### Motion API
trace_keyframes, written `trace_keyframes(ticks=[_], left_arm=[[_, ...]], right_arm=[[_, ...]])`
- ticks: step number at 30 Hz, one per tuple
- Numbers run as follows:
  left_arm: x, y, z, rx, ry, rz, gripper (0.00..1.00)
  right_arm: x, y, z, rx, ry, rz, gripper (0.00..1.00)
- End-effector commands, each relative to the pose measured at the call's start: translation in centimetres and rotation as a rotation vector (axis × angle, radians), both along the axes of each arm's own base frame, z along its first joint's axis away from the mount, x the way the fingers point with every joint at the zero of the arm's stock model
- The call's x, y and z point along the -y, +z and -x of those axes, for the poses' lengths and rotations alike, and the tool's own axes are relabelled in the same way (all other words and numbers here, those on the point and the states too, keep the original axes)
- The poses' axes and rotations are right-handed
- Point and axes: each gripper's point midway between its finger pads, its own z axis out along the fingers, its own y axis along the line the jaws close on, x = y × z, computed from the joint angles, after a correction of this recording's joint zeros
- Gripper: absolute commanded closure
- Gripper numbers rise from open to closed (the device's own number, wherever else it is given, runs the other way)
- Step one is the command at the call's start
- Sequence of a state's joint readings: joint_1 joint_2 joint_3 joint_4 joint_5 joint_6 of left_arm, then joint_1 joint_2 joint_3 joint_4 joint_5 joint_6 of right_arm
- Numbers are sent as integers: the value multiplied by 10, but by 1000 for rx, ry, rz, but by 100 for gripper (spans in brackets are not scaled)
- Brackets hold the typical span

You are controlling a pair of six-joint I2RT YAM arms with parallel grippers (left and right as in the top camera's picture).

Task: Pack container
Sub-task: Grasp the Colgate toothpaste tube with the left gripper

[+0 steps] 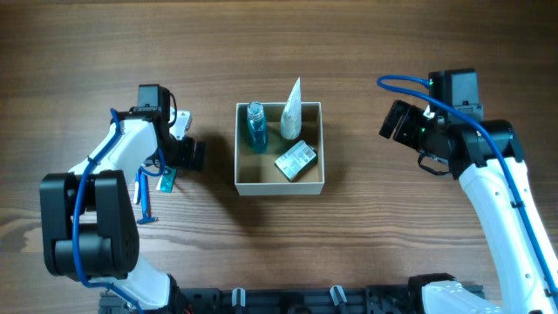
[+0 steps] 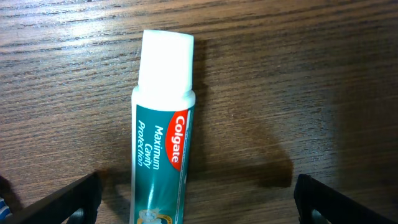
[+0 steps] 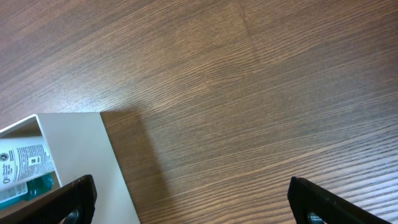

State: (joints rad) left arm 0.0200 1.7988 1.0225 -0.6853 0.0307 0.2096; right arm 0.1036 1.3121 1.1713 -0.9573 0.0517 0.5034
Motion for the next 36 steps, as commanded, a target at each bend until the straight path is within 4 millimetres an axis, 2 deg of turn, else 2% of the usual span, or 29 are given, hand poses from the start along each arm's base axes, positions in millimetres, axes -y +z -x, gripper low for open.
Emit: trace_keyframes(ticks=[1,7,9,10,15,20,23,29,32,36], left_arm=[[3,-2,0,-13,-19,20,2],[14,-1,-1,-6,-26,82,12],[14,-1,-2,-5,-26,82,27],[14,-1,-2,-2,-26,82,39],[14,-1,-3,1,-26,82,60],[14,-1,-3,1,-26,82,62],[14,-1,-3,2,-27,82,68],[14,2,-4,8,-26,81,87],[14,8,-7,29,-23,81,94],[14,34,-17,114,-26,78,96]], right_arm=[[-1,-3,0,-12,11,-5,0],[-1,-5,3,-26,12,-4,0],[-1,-5,4,-28,12,-4,0],[-1,-5,4,-30,12,-3,0],[-1,-5,4,-31,11,-3,0],[-1,-5,4,-31,11,-3,0],[-1,-5,4,-30,11,-3,0],[0,-5,4,-31,4,0,0],[15,-3,4,-20,-88,13,0],[43,-2,4,-16,-172,-17,0]])
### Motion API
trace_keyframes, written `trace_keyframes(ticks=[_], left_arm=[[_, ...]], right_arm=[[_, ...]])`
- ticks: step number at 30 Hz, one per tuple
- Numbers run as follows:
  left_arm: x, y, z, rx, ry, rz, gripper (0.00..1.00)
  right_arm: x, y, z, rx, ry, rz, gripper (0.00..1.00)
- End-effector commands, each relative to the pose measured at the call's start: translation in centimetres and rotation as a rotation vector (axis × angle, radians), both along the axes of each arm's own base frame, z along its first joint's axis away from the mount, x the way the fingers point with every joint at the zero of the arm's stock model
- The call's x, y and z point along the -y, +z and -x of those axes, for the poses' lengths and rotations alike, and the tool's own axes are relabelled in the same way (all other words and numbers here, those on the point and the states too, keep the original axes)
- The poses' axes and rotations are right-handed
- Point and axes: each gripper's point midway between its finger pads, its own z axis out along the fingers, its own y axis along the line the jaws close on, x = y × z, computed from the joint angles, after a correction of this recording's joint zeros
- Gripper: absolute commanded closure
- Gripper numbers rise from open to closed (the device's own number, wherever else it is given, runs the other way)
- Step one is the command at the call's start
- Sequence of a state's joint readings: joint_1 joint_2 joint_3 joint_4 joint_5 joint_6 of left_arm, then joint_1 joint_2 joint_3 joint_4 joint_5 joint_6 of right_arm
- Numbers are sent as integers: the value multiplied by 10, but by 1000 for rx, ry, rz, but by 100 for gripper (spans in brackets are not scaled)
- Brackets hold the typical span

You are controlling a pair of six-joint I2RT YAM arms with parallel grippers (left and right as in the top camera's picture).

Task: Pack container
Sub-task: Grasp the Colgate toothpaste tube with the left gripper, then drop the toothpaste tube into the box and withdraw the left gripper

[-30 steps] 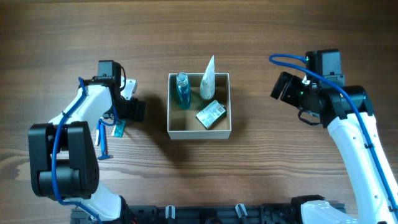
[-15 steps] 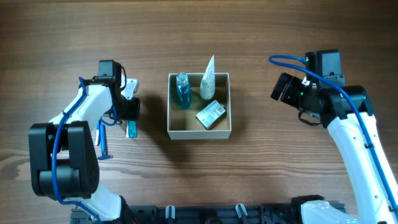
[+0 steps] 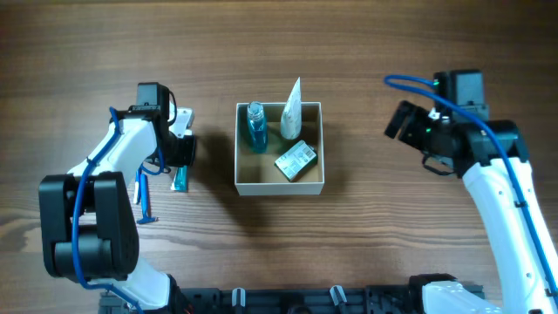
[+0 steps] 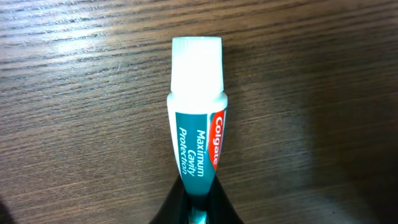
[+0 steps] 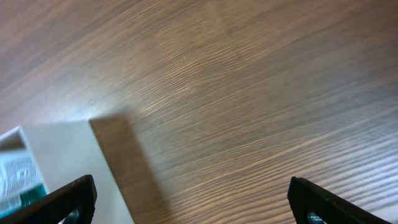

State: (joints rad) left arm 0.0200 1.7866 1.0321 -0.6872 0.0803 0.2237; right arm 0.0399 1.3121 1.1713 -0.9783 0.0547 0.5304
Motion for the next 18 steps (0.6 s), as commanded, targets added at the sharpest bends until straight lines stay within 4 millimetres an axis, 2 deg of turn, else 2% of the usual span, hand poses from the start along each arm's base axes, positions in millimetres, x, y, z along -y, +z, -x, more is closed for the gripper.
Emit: trace_keyframes(ticks=[1,3,6,8,10,14,18], left_arm=[[5,40,-16,129,-5,31,96],[5,68,-23,210,19,36,96],[13,124,-29,369,25,75,96],[32,162,-26,479,-27,126,96],[63,200,-13,594,-177,172,96],[119,233,15,723,-532,161,96],[177,231,45,761,-905,140,96]], right_arm=[[29,0,1,2,-90,-8,0],[39,0,3,-5,-101,2,0],[47,-1,5,-9,-100,15,0],[50,0,4,-5,-110,15,0],[53,1,2,6,-122,12,0],[49,1,0,15,-112,-16,0],[49,1,0,15,-112,-15,0]])
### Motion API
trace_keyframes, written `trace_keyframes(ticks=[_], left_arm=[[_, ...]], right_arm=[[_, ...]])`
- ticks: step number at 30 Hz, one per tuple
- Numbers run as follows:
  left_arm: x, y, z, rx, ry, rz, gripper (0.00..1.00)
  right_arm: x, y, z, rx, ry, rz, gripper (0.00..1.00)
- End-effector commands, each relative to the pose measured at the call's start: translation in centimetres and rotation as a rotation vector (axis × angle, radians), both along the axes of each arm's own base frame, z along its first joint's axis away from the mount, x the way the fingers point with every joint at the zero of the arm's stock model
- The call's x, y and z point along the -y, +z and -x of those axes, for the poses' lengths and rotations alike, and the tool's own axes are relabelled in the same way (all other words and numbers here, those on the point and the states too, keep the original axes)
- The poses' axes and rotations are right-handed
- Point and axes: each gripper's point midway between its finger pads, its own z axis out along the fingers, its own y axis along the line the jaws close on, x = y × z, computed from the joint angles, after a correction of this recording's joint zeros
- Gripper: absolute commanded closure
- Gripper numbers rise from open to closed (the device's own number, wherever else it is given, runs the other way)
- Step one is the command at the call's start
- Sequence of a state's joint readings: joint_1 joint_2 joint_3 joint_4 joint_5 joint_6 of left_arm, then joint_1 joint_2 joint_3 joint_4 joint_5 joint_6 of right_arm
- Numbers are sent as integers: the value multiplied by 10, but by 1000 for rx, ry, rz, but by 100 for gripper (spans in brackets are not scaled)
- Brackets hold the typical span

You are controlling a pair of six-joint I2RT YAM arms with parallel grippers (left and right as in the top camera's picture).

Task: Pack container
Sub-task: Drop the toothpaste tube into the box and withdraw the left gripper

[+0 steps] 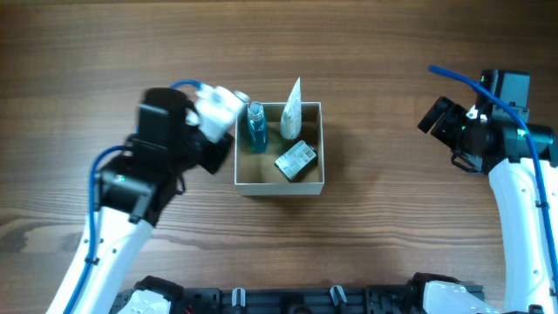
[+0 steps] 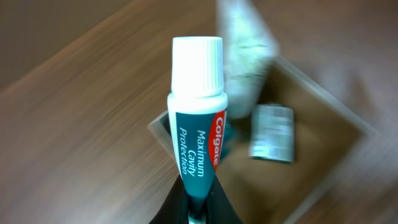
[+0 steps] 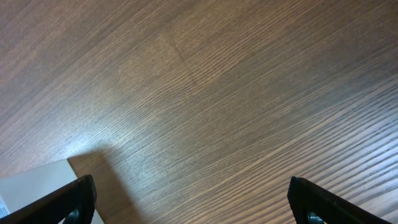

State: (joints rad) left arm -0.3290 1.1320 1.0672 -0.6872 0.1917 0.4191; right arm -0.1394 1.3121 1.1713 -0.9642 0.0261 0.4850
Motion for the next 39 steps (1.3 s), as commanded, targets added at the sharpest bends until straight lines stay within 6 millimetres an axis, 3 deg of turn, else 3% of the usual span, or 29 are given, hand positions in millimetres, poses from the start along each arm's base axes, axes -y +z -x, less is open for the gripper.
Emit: trace_keyframes(ticks=[1,5,13,15,16,19,21,23,24,26,29,31,33,36,39], left_arm=[[62,-1,30,110,-419,-118,96],[95,-30,46,73,-584,-185,96],[97,-107,21,-96,-555,-313,96],[97,-112,21,-117,-549,-314,70],[97,-112,21,-118,-550,-314,63],[98,-92,21,-76,-527,-284,12],[94,-66,17,-34,-444,-241,4],[78,-37,9,23,-297,-218,0],[57,-14,3,64,-144,-193,0],[20,9,1,87,48,-151,0],[-38,19,4,50,264,-106,0],[-98,14,2,-18,513,-61,0],[-141,4,2,-81,701,-27,0],[-182,-19,1,-177,860,-23,0],[-198,-49,-3,-284,913,-50,0]], right_arm=[[-2,0,-1,3,14,-10,0],[-2,-1,-1,0,14,-10,0],[-1,-2,-1,-4,16,-9,0],[-1,-2,-1,-6,17,-9,0],[-1,-2,0,-7,17,-9,0],[-1,-2,0,-7,17,-9,0],[-2,-2,0,-7,17,-9,0],[-2,-3,0,-10,18,-9,0],[-2,-3,1,-12,21,-8,0],[-2,-3,1,-14,40,1,0],[-2,-4,3,-26,44,1,0],[-2,-5,5,-31,47,1,0],[-2,-5,5,-33,47,1,0],[-2,-5,4,-32,58,6,0],[-2,-5,4,-33,81,17,0]])
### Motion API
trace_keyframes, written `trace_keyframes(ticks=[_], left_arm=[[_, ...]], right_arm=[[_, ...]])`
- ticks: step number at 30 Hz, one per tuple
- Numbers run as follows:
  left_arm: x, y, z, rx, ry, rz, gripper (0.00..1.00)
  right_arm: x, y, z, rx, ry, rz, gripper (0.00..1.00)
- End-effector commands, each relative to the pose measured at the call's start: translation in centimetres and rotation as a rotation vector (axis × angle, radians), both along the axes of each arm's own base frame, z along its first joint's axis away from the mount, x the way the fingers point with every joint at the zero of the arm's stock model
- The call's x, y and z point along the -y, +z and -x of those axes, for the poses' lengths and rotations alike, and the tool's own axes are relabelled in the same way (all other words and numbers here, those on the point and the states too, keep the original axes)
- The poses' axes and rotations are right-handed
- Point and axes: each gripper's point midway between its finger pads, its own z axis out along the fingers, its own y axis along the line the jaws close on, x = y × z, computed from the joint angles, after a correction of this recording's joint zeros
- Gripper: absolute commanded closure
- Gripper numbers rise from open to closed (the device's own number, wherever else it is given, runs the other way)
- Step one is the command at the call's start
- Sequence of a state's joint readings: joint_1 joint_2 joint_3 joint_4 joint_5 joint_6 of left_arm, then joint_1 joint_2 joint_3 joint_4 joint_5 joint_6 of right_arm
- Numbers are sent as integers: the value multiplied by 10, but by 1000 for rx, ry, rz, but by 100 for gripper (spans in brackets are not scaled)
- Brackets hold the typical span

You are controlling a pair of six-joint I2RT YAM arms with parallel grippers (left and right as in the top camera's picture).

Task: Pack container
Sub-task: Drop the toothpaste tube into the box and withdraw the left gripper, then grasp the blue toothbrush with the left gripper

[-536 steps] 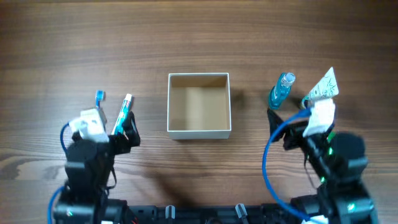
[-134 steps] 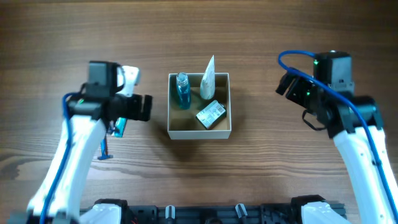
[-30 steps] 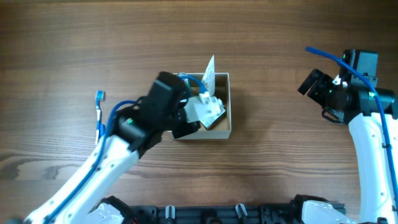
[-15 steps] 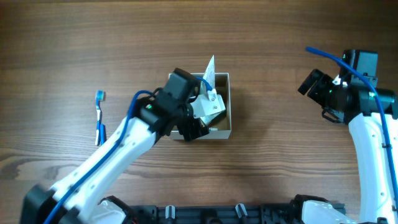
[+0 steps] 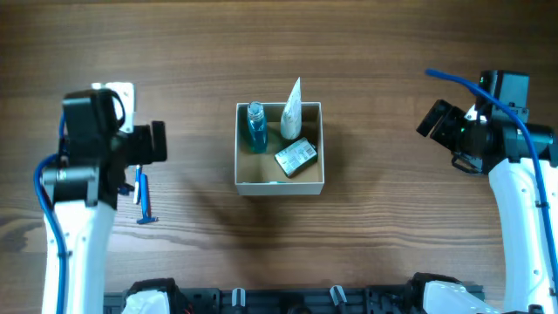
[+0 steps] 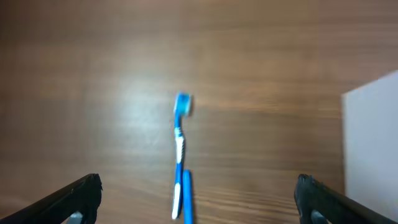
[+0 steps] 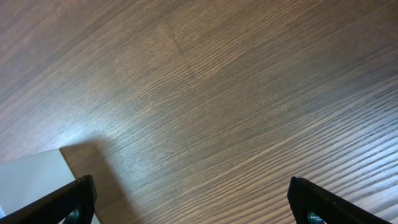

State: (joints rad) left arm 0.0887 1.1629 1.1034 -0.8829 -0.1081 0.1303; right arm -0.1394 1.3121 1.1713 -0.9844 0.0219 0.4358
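Observation:
The white open box (image 5: pixel 315 148) stands mid-table and holds a blue bottle (image 5: pixel 255 126), a white tube (image 5: pixel 291 109) and a green-grey packet (image 5: pixel 296 159). The Colgate toothpaste tube cannot be made out in any view. A blue toothbrush (image 6: pixel 181 143) lies on the wood left of the box, with a second blue stick (image 6: pixel 186 196) beside it. My left gripper (image 6: pixel 199 202) hangs open and empty above them, well left of the box (image 6: pixel 373 137). At the far right my right gripper (image 7: pixel 199 199) is open over bare wood.
The wooden table (image 5: pixel 392 52) runs on all round the box. In the overhead view the toothbrush (image 5: pixel 139 196) lies just below the left gripper (image 5: pixel 159 142). A corner of the box (image 7: pixel 31 183) shows at the lower left of the right wrist view.
My left gripper was shut on the toothpaste tube at the box's left edge. It is now open and empty, further left above the toothbrush. The right arm has hardly moved.
First my left gripper stood open around the toothpaste tube lying left of the box. Then it was shut on the tube, then held it at the box. Now it is empty over the toothbrush. My right gripper stayed open and moved right, away from the box.

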Motion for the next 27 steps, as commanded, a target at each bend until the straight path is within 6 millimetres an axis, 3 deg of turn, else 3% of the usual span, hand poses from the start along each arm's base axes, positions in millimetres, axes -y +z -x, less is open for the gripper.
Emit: trace_keyframes(ticks=[1,7,11,18,21,27], left_arm=[[-17,-33,-5,-109,104,41,0],[-25,-99,-26,-268,117,97,0],[-34,-130,-38,-303,140,130,0],[-61,-144,-42,-294,209,149,0],[-62,-149,-44,-296,209,154,0],[-54,-190,-43,-385,196,209,0]], right_arm=[[-1,-2,0,-10,40,5,0],[-1,-2,-1,-7,41,6,0],[-1,-2,-1,-8,55,13,0],[-1,-2,0,-13,87,27,0],[-2,-2,0,-13,88,19,0],[-4,-5,5,-33,67,2,0]])
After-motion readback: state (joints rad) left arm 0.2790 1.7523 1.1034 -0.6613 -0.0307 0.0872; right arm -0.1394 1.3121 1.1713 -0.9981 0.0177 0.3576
